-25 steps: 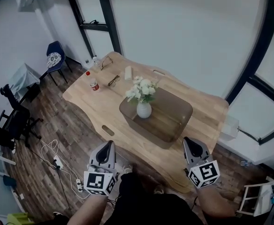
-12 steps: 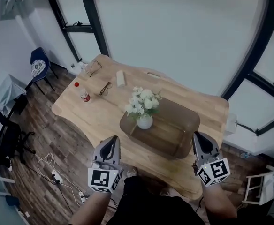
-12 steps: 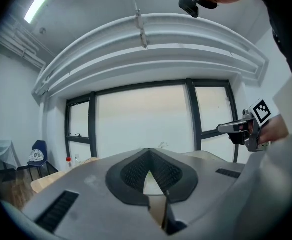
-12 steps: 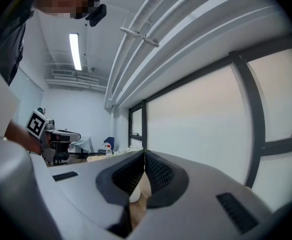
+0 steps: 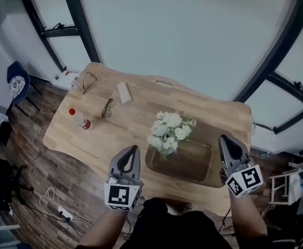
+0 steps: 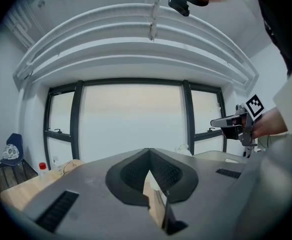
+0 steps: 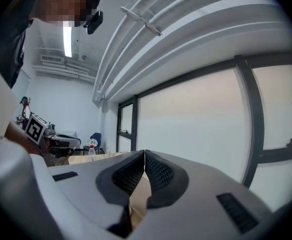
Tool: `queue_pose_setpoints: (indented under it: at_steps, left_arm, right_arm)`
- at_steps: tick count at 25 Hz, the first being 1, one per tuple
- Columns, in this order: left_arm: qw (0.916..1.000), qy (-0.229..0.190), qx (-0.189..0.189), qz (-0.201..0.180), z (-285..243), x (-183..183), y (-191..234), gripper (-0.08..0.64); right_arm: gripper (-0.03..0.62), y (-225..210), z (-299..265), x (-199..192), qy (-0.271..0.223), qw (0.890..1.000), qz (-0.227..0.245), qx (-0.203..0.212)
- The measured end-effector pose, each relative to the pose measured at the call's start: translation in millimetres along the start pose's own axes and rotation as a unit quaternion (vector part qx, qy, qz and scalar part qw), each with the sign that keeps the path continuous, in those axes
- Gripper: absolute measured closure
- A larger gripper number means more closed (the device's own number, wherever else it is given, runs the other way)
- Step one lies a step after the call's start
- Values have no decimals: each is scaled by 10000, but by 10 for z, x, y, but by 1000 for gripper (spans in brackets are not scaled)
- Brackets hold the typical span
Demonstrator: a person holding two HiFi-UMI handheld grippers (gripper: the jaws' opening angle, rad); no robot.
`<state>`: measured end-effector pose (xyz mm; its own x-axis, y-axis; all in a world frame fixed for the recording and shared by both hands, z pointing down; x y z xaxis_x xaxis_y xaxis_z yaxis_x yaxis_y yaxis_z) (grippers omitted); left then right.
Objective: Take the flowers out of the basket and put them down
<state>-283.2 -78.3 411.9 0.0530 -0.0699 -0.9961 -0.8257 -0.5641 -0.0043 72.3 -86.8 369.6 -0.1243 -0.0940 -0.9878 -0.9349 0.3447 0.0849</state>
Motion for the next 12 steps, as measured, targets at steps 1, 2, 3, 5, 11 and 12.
queue_pose_setpoints:
  at_steps: [1, 2, 3, 5, 11, 12]
  left_arm:
    - [10000, 6, -46, 43, -50, -6, 98, 555]
    - [9999, 5, -92, 98, -100, -11, 183, 555]
    - [9998, -1, -153, 149, -152, -21, 253, 555]
    - [9995, 5, -269, 188, -259, -54, 372, 555]
    - [9989, 98, -414, 210, -537, -165, 559, 555]
    - [9988, 108, -423, 225, -572, -184, 574, 555]
  right_arm:
    - [569, 41, -78, 8, -29, 10000, 15, 26]
    - [569, 77, -153, 3, -64, 10000, 14, 53]
    - [569, 109, -224, -15, -101, 9999, -5, 82]
    - [569, 160, -367, -90, -161, 9997, -31, 173]
    - [569, 237, -781, -601, 315, 9975, 133, 623]
    - [569, 240, -818, -696, 409, 9966, 107, 702]
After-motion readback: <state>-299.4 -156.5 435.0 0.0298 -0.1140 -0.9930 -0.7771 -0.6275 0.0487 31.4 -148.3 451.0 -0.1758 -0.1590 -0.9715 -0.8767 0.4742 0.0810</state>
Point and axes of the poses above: the fingertips, and each gripper's own axes: z backward along the fingers, y to its left, x out of its top, the point moved 10 cm from there along z, backward along the fingers, and after that the axes turned 8 degrees about -x, right-handed, at the moved point
